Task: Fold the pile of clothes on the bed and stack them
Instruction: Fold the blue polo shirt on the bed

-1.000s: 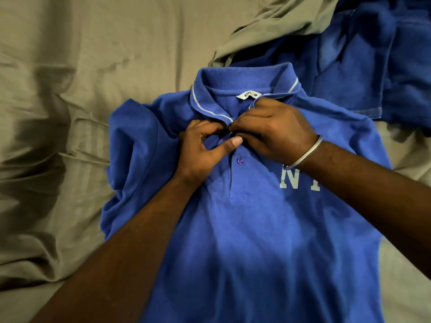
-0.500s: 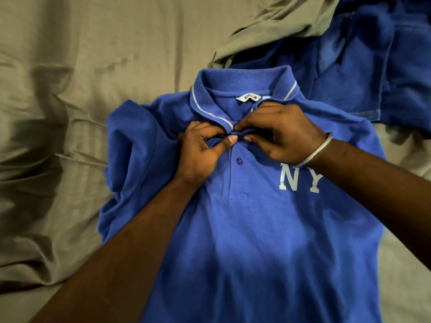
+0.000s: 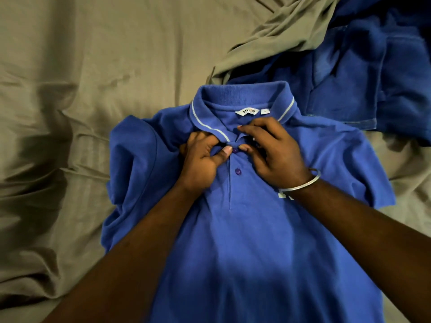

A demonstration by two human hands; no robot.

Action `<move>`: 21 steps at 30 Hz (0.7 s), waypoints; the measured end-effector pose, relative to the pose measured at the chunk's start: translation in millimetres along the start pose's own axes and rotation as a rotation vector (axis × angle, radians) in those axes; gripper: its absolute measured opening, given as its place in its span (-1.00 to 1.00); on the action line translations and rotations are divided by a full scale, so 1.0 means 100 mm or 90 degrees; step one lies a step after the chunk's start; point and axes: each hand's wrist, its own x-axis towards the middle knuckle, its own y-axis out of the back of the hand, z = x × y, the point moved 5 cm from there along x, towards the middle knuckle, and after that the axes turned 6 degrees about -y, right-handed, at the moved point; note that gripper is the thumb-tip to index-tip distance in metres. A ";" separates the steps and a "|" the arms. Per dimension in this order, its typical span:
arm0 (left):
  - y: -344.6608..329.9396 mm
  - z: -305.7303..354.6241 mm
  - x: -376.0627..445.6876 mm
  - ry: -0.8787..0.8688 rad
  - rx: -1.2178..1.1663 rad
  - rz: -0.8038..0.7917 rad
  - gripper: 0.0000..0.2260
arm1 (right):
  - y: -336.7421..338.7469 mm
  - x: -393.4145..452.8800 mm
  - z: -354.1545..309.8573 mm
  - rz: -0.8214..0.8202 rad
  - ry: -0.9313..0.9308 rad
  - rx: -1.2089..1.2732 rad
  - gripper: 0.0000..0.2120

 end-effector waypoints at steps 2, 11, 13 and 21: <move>0.01 0.00 -0.01 0.013 -0.013 -0.003 -0.58 | -0.01 -0.01 0.00 0.017 -0.010 -0.005 -0.72; -0.02 0.10 -0.06 -0.022 0.229 0.007 -0.70 | 0.02 -0.04 0.02 0.117 -0.076 -0.007 -0.59; -0.02 0.11 -0.08 -0.026 0.277 0.031 -0.72 | 0.02 -0.04 0.03 0.120 -0.080 -0.003 -0.59; -0.04 0.08 -0.14 -0.067 0.268 0.099 -0.74 | 0.07 -0.05 0.08 0.170 -0.119 0.105 -0.69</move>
